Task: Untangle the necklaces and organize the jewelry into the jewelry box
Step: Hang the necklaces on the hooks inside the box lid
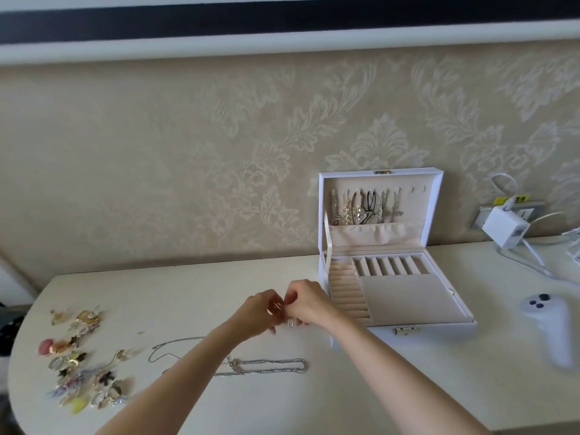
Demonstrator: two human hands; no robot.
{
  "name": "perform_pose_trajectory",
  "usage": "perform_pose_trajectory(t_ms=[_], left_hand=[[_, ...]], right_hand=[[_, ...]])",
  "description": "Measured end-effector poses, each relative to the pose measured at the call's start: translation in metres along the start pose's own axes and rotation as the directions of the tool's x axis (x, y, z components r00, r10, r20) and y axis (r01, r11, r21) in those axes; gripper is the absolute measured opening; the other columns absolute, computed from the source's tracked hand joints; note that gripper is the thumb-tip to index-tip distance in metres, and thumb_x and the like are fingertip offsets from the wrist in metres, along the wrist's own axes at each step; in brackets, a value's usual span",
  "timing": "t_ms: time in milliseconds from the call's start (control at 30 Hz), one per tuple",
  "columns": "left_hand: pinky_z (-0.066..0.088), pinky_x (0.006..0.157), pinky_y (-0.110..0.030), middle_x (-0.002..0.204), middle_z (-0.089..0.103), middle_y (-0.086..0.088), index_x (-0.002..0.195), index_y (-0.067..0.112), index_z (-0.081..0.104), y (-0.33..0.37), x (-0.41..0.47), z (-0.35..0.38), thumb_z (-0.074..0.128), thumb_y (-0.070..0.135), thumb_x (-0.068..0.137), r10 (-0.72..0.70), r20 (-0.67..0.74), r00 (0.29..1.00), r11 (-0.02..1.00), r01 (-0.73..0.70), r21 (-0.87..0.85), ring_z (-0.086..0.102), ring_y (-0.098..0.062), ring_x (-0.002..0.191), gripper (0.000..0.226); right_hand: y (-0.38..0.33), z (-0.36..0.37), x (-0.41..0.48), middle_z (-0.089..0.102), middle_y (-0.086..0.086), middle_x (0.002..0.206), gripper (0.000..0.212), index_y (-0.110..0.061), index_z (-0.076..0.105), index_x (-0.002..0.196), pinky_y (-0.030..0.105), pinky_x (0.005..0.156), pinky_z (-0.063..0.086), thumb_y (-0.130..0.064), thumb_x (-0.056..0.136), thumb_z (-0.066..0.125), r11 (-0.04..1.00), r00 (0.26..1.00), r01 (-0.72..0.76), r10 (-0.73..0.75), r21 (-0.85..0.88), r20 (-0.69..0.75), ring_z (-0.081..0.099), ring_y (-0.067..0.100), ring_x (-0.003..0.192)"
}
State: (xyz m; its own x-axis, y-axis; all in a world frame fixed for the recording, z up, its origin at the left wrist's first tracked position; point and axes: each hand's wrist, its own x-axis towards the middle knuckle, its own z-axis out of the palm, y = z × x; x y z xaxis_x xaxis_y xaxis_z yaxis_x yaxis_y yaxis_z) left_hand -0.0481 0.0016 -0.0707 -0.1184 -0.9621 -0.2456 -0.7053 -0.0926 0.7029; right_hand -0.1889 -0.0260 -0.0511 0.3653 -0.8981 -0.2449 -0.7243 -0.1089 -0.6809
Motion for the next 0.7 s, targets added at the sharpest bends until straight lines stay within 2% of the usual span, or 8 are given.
perform_pose_trajectory(t_ms=[133, 267, 367, 433, 500, 600, 633, 700], left_hand=[[0.042, 0.048, -0.017, 0.074, 0.069, -0.005, 0.083, 0.011, 0.056, 0.019, -0.001, -0.004, 0.060, 0.008, 0.090, 0.034, -0.026, 0.999, 0.979, -0.038, -0.198, 0.059, -0.006, 0.052, 0.008], [0.041, 0.045, -0.018, 0.070, 0.069, -0.005, 0.078, 0.012, 0.059, 0.031, 0.002, -0.006, 0.061, 0.011, 0.090, 0.047, -0.095, 0.994, 0.972, -0.067, -0.224, 0.056, -0.007, 0.048, 0.012], [0.035, 0.043, -0.014, 0.075, 0.072, -0.005, 0.079, 0.012, 0.062, 0.043, 0.009, -0.009, 0.060, 0.014, 0.090, 0.069, -0.134, 0.989, 0.979, -0.093, -0.184, 0.052, -0.005, 0.045, 0.011], [0.033, 0.043, -0.010, 0.078, 0.072, -0.007, 0.080, 0.011, 0.062, 0.053, 0.013, -0.011, 0.060, 0.015, 0.090, 0.095, -0.135, 0.986, 0.977, -0.118, -0.178, 0.049, -0.003, 0.045, 0.011], [0.032, 0.043, -0.008, 0.078, 0.072, -0.006, 0.078, 0.013, 0.062, 0.065, 0.018, -0.010, 0.059, 0.015, 0.090, 0.126, -0.119, 0.985, 0.975, -0.145, -0.166, 0.047, -0.001, 0.044, 0.013], [0.032, 0.044, -0.008, 0.070, 0.068, -0.003, 0.077, 0.012, 0.061, 0.086, 0.026, -0.007, 0.060, 0.014, 0.090, 0.178, -0.088, 0.980, 0.963, -0.192, -0.188, 0.045, 0.000, 0.044, 0.014], [0.033, 0.045, -0.008, 0.067, 0.066, 0.000, 0.076, 0.011, 0.061, 0.093, 0.029, -0.005, 0.060, 0.014, 0.090, 0.192, -0.079, 0.978, 0.958, -0.204, -0.200, 0.045, 0.000, 0.045, 0.014], [0.034, 0.046, -0.009, 0.064, 0.064, 0.002, 0.074, 0.012, 0.060, 0.106, 0.038, -0.002, 0.061, 0.015, 0.090, 0.217, -0.069, 0.974, 0.955, -0.227, -0.193, 0.045, 0.002, 0.045, 0.016]], right_hand=[[0.002, -0.022, -0.003, 0.061, -0.001, 0.062, 0.016, -0.016, 0.059, 0.067, 0.013, 0.036, 0.035, -0.005, 0.076, 0.067, 0.988, 0.997, 0.006, 0.006, 0.156, -0.075, 0.054, 0.007, 0.044], [0.004, -0.040, -0.006, 0.065, 0.005, 0.065, 0.007, -0.009, 0.065, 0.078, 0.010, 0.035, 0.033, -0.003, 0.079, 0.068, 0.972, 0.995, 0.030, -0.008, 0.233, -0.097, 0.049, -0.003, 0.035], [0.009, -0.054, -0.007, 0.065, 0.004, 0.068, 0.009, -0.006, 0.071, 0.091, 0.011, 0.040, 0.037, -0.010, 0.083, 0.067, 0.969, 0.991, 0.045, -0.014, 0.241, -0.130, 0.051, -0.002, 0.041], [0.014, -0.063, -0.008, 0.064, -0.001, 0.066, 0.011, -0.009, 0.073, 0.091, 0.012, 0.047, 0.039, -0.015, 0.085, 0.067, 0.975, 0.983, 0.052, -0.012, 0.215, -0.184, 0.050, 0.000, 0.048], [0.022, -0.071, -0.008, 0.063, -0.007, 0.066, 0.010, -0.011, 0.074, 0.088, 0.018, 0.056, 0.043, -0.018, 0.084, 0.067, 0.978, 0.966, 0.040, 0.015, 0.207, -0.257, 0.051, 0.001, 0.054], [0.036, -0.082, -0.009, 0.068, -0.004, 0.072, 0.007, -0.013, 0.072, 0.080, 0.033, 0.070, 0.051, -0.017, 0.082, 0.067, 0.972, 0.938, 0.010, 0.071, 0.233, -0.339, 0.061, 0.011, 0.068], [0.041, -0.086, -0.010, 0.068, -0.003, 0.072, 0.006, -0.015, 0.072, 0.078, 0.034, 0.071, 0.052, -0.016, 0.081, 0.066, 0.970, 0.929, -0.005, 0.095, 0.245, -0.358, 0.061, 0.013, 0.069], [0.050, -0.095, -0.014, 0.065, -0.002, 0.064, 0.009, -0.017, 0.070, 0.074, 0.029, 0.059, 0.048, -0.012, 0.080, 0.065, 0.959, 0.918, -0.021, 0.132, 0.284, -0.374, 0.058, 0.012, 0.060]])
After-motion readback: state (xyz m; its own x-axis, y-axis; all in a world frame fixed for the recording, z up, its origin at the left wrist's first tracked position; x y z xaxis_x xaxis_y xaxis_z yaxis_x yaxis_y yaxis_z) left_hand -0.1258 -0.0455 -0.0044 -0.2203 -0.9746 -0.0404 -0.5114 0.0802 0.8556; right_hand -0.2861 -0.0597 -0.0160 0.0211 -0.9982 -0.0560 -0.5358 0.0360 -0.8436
